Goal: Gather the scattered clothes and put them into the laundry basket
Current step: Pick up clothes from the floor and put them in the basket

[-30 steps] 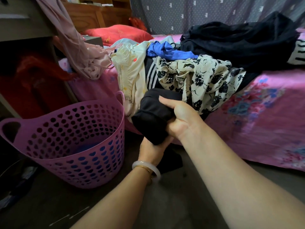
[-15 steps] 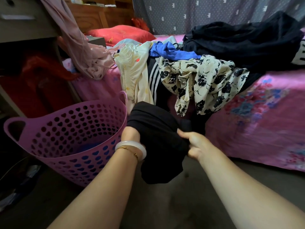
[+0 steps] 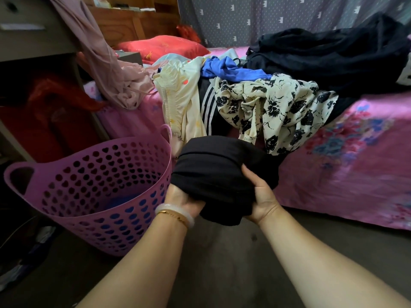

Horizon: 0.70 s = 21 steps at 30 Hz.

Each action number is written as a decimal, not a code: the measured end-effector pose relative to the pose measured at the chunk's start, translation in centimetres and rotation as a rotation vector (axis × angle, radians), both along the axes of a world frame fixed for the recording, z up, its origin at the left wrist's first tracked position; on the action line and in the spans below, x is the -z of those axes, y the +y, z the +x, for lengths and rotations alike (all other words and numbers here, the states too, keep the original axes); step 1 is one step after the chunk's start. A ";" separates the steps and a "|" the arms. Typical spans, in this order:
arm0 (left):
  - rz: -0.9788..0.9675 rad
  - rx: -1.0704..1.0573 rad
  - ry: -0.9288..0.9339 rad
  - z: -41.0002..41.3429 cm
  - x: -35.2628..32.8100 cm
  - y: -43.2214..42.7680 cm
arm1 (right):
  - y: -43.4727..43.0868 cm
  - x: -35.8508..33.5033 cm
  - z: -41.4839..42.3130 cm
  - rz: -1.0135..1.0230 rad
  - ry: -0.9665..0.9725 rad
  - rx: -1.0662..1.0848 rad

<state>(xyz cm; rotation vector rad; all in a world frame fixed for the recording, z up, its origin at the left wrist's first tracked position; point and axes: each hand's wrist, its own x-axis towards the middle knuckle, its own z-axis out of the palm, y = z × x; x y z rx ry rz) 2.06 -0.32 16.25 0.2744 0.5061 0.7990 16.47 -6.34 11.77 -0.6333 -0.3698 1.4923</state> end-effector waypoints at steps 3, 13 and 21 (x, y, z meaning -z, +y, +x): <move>0.309 0.264 0.184 -3.1 1.6 1.7 | -0.2 -0.3 1.7 -0.046 -0.073 0.028; 0.351 0.415 0.434 -4.6 1.7 2.2 | 1.0 -2.7 0.0 -0.140 -0.137 0.040; 0.381 0.126 0.384 -9.2 -5.2 6.7 | 7.0 -9.5 -7.1 0.015 -0.064 -0.032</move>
